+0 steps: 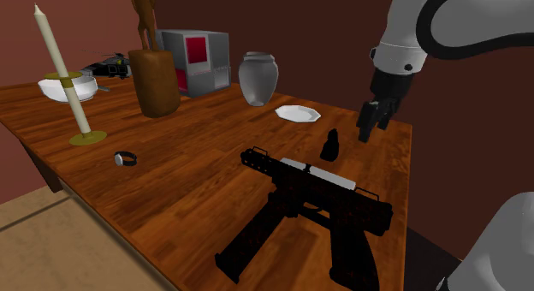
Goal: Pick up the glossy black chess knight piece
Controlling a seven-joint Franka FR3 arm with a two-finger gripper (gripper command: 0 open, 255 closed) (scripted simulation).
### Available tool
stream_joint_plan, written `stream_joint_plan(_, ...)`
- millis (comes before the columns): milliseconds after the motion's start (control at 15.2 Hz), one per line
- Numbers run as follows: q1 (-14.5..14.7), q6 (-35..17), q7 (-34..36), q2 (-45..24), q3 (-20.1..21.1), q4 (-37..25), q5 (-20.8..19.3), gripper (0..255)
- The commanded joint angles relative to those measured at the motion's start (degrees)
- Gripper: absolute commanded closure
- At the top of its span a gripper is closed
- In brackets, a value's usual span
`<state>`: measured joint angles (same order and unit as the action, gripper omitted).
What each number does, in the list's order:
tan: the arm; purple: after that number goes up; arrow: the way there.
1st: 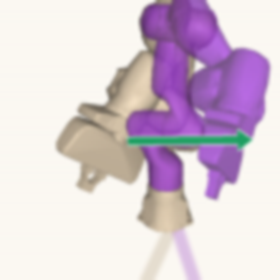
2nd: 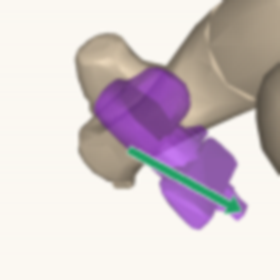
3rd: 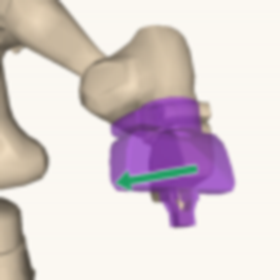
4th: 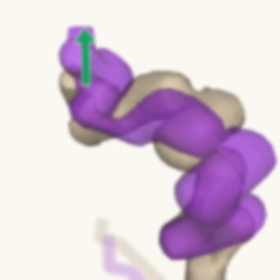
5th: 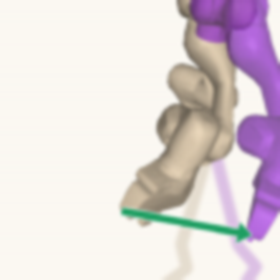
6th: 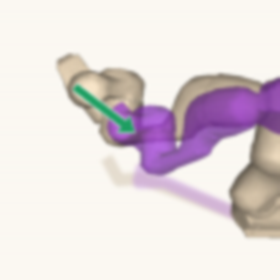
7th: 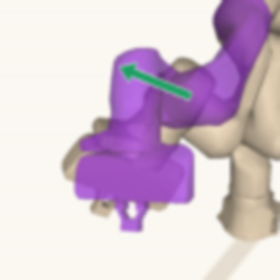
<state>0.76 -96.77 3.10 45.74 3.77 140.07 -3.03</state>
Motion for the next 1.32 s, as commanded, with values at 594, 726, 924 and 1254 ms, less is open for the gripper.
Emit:
stream_joint_plan(594, 1.66, -6.11, -10.19, -20.41, 2.00, -11.59, -8.52, 0)
stream_joint_plan(726, 1.66, -7.62, -9.87, -20.48, 2.00, -10.12, -8.60, 0)
stream_joint_plan(924, 1.65, -9.89, -9.38, -20.68, 2.00, -8.00, -8.75, 0)
stream_joint_plan(1254, 1.65, -11.24, -9.10, -20.72, 1.99, -6.66, -8.84, 255)
